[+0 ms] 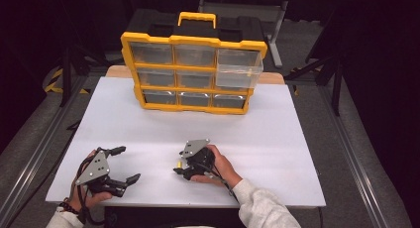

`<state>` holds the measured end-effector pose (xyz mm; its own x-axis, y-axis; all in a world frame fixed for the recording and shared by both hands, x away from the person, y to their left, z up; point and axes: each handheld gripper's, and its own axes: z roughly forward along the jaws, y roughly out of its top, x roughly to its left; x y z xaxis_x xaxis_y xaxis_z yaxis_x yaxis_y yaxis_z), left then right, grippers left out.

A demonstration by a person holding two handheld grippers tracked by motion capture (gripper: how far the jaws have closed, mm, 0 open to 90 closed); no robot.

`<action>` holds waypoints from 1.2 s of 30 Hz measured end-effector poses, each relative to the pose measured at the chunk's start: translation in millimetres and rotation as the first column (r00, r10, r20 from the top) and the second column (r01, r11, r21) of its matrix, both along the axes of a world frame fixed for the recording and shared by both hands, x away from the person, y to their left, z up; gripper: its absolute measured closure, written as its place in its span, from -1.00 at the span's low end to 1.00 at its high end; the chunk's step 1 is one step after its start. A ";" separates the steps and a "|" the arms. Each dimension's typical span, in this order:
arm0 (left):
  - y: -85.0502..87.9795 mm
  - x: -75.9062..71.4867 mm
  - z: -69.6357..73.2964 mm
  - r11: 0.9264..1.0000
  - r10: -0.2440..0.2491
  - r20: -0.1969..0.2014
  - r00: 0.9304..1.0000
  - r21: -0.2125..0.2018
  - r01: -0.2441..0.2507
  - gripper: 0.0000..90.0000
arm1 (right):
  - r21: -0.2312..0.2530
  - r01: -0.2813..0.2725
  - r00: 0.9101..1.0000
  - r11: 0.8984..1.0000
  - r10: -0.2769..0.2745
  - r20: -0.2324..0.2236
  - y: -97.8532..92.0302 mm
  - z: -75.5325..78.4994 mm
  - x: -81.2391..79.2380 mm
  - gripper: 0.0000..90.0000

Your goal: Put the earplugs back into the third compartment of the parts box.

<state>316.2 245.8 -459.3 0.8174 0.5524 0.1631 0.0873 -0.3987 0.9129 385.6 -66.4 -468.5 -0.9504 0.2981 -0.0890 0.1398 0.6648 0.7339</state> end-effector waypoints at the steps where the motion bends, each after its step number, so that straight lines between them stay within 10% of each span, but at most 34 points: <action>1: -0.2 0.3 -0.3 1.000 0.000 -0.001 1.000 0.002 0.000 -0.91 | 0.001 -0.003 1.000 1.000 0.003 -0.006 0.0 0.0 0.4 0.01; 12: -0.1 -0.1 -0.4 1.000 0.001 -0.004 1.000 0.003 -0.001 -0.91 | 0.020 -0.040 0.998 0.999 0.041 -0.042 -2.3 -0.9 0.2 0.49; 36: 0.0 -0.7 0.1 1.000 -0.004 0.003 1.000 0.011 0.003 -0.90 | 0.048 -0.032 0.999 0.998 0.031 0.018 -9.2 4.0 -6.9 0.59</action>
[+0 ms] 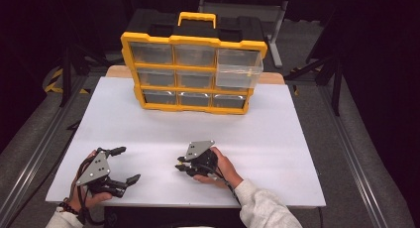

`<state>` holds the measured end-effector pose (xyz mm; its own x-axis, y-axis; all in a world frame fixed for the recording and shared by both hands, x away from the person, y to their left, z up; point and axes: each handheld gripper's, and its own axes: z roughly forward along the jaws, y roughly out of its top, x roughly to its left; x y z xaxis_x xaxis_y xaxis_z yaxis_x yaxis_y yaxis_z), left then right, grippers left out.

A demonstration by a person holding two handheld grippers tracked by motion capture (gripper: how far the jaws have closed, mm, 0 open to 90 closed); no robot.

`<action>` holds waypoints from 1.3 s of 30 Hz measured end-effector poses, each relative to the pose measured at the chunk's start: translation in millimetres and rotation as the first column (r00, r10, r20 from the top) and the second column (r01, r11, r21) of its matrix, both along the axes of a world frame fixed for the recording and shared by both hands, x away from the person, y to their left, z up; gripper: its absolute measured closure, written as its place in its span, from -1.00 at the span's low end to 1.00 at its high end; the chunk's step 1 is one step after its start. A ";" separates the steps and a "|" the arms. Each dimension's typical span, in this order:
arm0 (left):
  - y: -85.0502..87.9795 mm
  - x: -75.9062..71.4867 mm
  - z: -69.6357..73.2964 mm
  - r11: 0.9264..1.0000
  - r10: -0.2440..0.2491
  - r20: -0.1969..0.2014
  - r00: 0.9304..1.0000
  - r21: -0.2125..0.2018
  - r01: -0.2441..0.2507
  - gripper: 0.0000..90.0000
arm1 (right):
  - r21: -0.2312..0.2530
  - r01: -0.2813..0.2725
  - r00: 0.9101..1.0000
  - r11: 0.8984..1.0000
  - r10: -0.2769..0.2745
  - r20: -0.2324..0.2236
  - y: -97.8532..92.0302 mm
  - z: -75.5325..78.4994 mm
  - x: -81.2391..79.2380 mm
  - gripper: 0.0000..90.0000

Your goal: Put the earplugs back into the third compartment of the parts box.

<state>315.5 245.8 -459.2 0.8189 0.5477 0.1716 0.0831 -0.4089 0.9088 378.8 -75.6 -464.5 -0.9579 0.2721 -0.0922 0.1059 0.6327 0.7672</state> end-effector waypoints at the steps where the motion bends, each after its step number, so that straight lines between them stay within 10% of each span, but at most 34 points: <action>1: 0.0 0.0 0.0 1.000 0.000 0.000 1.000 0.000 0.000 -0.90 | 0.000 0.000 1.000 1.000 0.000 0.000 0.0 0.0 0.0 0.59; 39: 1.3 1.4 -0.7 1.000 0.003 -0.006 1.000 -0.014 -0.003 -0.90 | 0.182 0.049 0.972 0.982 -0.089 0.218 -54.6 78.6 -27.0 0.62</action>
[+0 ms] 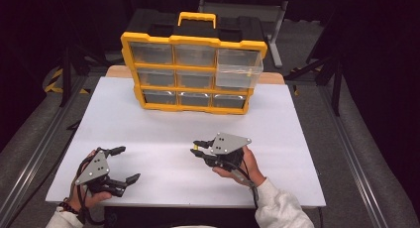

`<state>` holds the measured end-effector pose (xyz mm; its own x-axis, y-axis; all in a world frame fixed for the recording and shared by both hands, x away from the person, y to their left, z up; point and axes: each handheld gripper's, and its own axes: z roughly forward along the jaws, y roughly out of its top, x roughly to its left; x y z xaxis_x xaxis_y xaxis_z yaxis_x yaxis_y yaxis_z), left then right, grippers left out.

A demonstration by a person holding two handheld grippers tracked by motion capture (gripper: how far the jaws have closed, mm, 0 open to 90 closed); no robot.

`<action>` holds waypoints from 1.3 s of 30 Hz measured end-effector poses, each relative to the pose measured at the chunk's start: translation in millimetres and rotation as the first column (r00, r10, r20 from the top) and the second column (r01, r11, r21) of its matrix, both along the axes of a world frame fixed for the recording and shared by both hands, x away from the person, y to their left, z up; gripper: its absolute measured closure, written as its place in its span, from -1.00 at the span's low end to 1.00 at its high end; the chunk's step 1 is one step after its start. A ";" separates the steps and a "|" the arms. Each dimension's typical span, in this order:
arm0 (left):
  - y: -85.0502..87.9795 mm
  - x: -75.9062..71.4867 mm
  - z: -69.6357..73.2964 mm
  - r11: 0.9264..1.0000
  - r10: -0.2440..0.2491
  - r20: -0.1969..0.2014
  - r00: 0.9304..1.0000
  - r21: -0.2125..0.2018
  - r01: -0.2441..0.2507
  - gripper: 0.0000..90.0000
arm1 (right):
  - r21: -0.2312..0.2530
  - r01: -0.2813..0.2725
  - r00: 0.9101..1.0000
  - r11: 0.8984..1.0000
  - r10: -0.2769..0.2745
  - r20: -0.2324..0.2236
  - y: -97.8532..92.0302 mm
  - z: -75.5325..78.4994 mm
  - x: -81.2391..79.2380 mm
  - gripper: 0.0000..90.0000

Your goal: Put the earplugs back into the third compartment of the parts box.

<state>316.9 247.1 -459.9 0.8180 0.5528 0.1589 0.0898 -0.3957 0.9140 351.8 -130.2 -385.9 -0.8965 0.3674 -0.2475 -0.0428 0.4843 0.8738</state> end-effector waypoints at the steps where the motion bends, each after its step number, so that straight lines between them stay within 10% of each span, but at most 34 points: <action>1: 0.0 0.1 0.0 1.000 0.001 0.000 1.000 0.000 -0.001 -0.90 | 0.005 0.007 1.000 1.000 -0.007 0.012 -2.6 3.7 -1.0 0.62; 39: 1.1 -0.3 0.7 1.000 0.015 0.008 1.000 -0.009 -0.015 -0.91 | 0.108 0.077 0.987 0.991 -0.091 0.135 -40.4 46.9 -14.4 0.62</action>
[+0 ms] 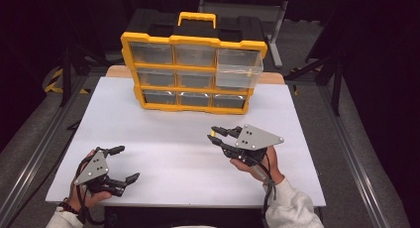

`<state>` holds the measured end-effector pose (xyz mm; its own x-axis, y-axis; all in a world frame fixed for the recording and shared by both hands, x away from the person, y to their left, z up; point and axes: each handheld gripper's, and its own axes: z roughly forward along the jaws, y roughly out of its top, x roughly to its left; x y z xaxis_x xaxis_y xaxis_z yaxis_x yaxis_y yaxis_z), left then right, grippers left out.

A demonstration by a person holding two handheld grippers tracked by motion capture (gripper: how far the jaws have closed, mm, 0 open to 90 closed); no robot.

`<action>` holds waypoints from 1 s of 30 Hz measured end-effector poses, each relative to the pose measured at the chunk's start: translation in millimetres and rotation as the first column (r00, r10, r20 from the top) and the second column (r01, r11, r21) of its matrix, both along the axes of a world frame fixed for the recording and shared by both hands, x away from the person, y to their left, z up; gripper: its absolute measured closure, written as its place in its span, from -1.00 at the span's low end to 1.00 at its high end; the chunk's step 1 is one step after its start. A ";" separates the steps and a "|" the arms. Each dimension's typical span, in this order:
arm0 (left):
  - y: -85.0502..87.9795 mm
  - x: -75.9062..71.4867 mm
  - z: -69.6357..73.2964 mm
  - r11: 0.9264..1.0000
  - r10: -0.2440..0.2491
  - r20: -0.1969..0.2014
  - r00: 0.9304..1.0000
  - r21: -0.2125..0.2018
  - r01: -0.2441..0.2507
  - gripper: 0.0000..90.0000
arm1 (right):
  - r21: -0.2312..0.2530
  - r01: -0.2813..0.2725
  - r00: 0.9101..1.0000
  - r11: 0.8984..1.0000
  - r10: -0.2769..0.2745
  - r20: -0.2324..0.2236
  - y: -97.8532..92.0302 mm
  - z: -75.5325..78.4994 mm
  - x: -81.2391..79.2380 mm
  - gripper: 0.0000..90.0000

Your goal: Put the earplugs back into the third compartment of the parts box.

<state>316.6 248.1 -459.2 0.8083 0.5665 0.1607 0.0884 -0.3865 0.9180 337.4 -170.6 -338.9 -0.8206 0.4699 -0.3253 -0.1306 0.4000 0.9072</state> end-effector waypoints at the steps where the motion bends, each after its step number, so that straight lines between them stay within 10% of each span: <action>1: 0.0 0.0 0.0 1.000 0.000 0.000 1.000 0.000 0.000 -0.91 | 0.005 0.003 1.000 1.000 -0.003 0.004 -1.4 1.5 -0.2 0.62; 21: -0.4 0.6 -0.2 1.000 0.002 -0.006 1.000 -0.007 -0.002 -0.91 | 0.040 0.085 0.988 0.996 -0.090 0.127 -27.9 49.9 -5.2 0.62; 30: -0.8 1.5 -0.7 1.000 -0.005 -0.013 1.000 -0.004 0.005 -0.91 | 0.060 0.173 0.961 0.983 -0.182 0.209 -43.3 96.0 7.9 0.61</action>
<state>318.1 247.3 -460.0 0.8129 0.5632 0.1483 0.0982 -0.3835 0.9183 345.2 -213.9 -242.9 -0.6368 0.6186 -0.4603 -0.2521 0.3971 0.8825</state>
